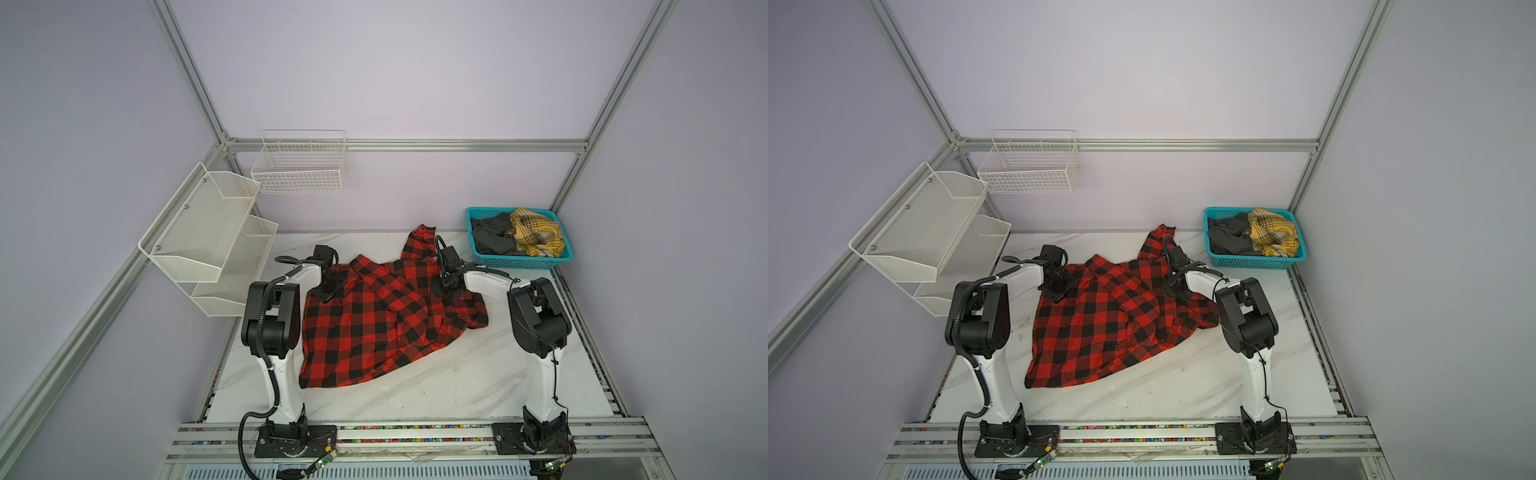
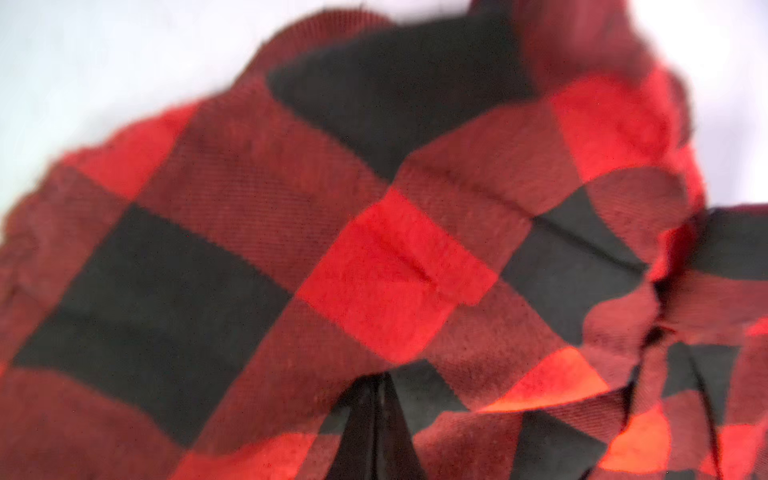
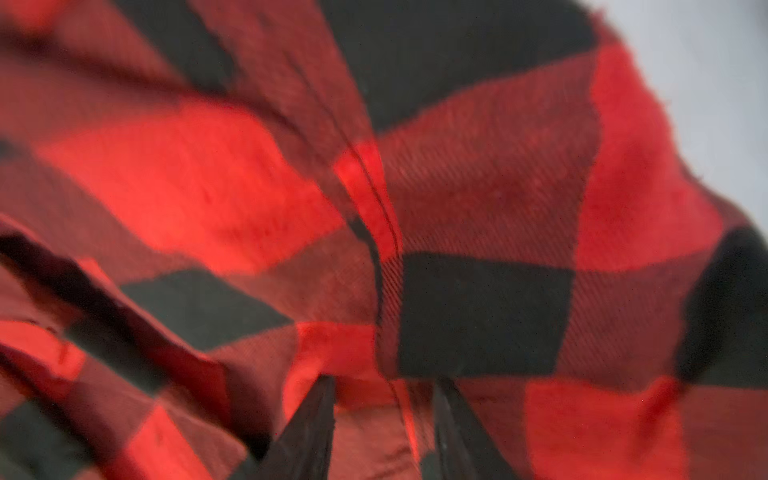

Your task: Fold and stack the long sleeve shirts

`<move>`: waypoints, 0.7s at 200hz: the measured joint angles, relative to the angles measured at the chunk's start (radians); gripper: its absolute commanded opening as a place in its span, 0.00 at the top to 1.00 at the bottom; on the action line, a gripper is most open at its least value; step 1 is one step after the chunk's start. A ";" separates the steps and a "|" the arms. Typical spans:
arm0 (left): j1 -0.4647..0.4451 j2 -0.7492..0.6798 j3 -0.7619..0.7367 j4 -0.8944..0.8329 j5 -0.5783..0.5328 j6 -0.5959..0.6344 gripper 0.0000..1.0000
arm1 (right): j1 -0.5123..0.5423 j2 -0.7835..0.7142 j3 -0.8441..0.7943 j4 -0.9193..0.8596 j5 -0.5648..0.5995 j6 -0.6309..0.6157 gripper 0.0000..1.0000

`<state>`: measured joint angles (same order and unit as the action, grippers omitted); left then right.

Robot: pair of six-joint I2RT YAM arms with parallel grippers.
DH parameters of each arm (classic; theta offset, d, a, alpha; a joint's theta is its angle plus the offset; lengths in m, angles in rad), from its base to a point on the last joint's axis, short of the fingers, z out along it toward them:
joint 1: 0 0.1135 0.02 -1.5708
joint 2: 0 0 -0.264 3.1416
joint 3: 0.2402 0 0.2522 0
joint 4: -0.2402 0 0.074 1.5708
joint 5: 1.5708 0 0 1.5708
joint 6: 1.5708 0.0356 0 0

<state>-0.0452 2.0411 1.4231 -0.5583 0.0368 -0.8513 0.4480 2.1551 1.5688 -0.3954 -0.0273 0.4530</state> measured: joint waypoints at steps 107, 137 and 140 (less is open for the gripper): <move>-0.096 -0.172 0.034 -0.021 0.041 -0.012 0.45 | 0.077 -0.005 0.143 -0.118 -0.030 -0.141 0.29; -0.151 -0.468 -0.193 -0.066 0.041 -0.048 0.35 | 0.195 -0.006 0.150 -0.129 -0.010 -0.148 0.29; -0.151 -0.493 -0.219 -0.072 0.039 -0.053 0.34 | 0.203 -0.008 0.144 -0.127 -0.011 -0.147 0.29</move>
<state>-0.1959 1.5482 1.2045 -0.6308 0.0757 -0.9039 0.6514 2.1468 1.7126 -0.5220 -0.0380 0.3058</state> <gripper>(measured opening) 0.617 0.709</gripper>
